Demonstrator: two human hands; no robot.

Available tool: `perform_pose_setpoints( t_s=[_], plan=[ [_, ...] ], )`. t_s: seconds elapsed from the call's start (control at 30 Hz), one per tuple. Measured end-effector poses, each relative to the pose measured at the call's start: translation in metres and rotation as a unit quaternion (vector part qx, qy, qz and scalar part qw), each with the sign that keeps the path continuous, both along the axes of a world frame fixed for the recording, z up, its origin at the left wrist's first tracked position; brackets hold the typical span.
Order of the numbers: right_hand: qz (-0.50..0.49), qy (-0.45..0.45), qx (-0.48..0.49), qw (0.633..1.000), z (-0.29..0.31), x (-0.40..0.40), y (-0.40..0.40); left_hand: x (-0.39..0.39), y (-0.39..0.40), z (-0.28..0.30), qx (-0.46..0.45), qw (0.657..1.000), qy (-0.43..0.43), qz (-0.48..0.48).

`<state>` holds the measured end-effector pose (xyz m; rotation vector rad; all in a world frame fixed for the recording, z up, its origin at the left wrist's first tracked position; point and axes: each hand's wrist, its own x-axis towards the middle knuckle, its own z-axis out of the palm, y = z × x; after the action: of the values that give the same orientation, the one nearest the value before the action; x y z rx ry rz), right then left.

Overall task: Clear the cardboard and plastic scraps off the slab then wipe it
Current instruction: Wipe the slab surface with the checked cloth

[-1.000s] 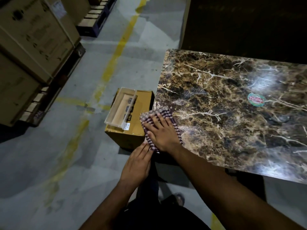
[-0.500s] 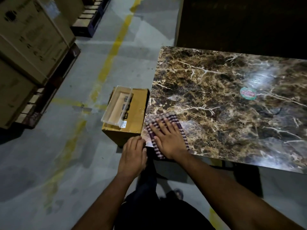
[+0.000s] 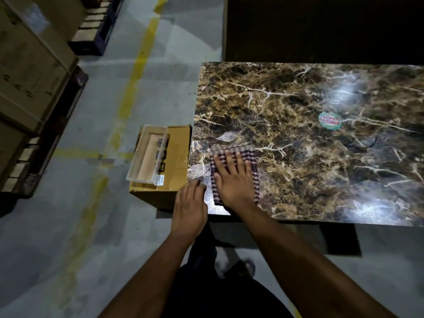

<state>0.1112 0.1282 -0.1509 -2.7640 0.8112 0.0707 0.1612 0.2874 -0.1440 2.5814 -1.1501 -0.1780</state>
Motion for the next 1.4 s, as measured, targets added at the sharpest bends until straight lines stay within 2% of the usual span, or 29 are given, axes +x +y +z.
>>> perform_pose_setpoints(
  t_s=[0.1, 0.17, 0.23, 0.3, 0.37, 0.43, 0.53, 0.6, 0.73, 0.8, 0.9, 1.0, 1.1, 1.2, 1.3, 1.4],
  plan=[
    [0.074, -0.005, -0.008, 0.997, 0.000, -0.013, 0.018, 0.011, -0.015, 0.002, 0.009, 1.000, 0.018, 0.003],
    [0.085, 0.002, -0.006, 0.996, 0.000, -0.035, 0.007, 0.021, -0.024, 0.003, 0.023, 0.999, 0.031, 0.011],
    [0.048, 0.004, -0.019, 0.999, -0.004, -0.031, -0.013, 0.029, -0.030, 0.004, 0.037, 0.999, 0.026, 0.012],
    [-0.006, 0.002, -0.017, 1.000, -0.005, 0.002, -0.027, 0.037, -0.037, 0.004, 0.039, 0.999, 0.020, 0.015],
    [-0.019, 0.000, -0.009, 1.000, -0.002, 0.041, -0.026, 0.046, -0.045, 0.003, 0.040, 0.999, 0.019, 0.021],
    [0.021, -0.001, -0.009, 1.000, -0.001, 0.057, -0.024, 0.056, -0.051, 0.004, 0.043, 0.999, 0.013, 0.026],
    [0.076, -0.001, -0.019, 0.997, -0.005, 0.039, -0.041, 0.074, -0.061, 0.006, 0.052, 0.999, -0.006, 0.003],
    [0.046, -0.002, -0.026, 0.999, -0.008, 0.037, -0.065, 0.084, -0.067, 0.007, 0.056, 0.998, -0.005, -0.026],
    [-0.041, -0.003, -0.018, 0.999, -0.004, 0.095, -0.088, 0.105, -0.089, 0.005, 0.063, 0.997, 0.008, -0.045],
    [-0.007, -0.005, -0.020, 1.000, -0.003, 0.106, -0.084, 0.114, -0.101, 0.004, 0.053, 0.998, 0.013, -0.041],
    [0.043, 0.004, -0.022, 0.999, -0.003, 0.082, -0.094, 0.132, -0.115, 0.000, 0.045, 0.998, 0.014, -0.047],
    [-0.011, -0.001, -0.028, 1.000, -0.006, 0.089, -0.124, 0.146, -0.126, -0.003, 0.049, 0.997, 0.015, -0.058],
    [-0.081, -0.004, -0.015, 0.997, -0.004, 0.142, -0.142, 0.158, -0.144, -0.003, 0.050, 0.997, 0.012, -0.054],
    [-0.036, -0.002, -0.022, 0.999, -0.004, 0.160, -0.144, 0.170, -0.160, -0.003, 0.048, 0.997, 0.015, -0.055],
    [0.018, 0.000, -0.028, 0.999, -0.006, 0.142, -0.165, 0.186, -0.176, -0.002, 0.040, 0.997, 0.023, -0.061],
    [-0.065, 0.001, -0.036, 0.997, -0.007, 0.164, -0.202, 0.198, -0.192, -0.002, 0.037, 0.997, 0.016, -0.068]
  ],
)
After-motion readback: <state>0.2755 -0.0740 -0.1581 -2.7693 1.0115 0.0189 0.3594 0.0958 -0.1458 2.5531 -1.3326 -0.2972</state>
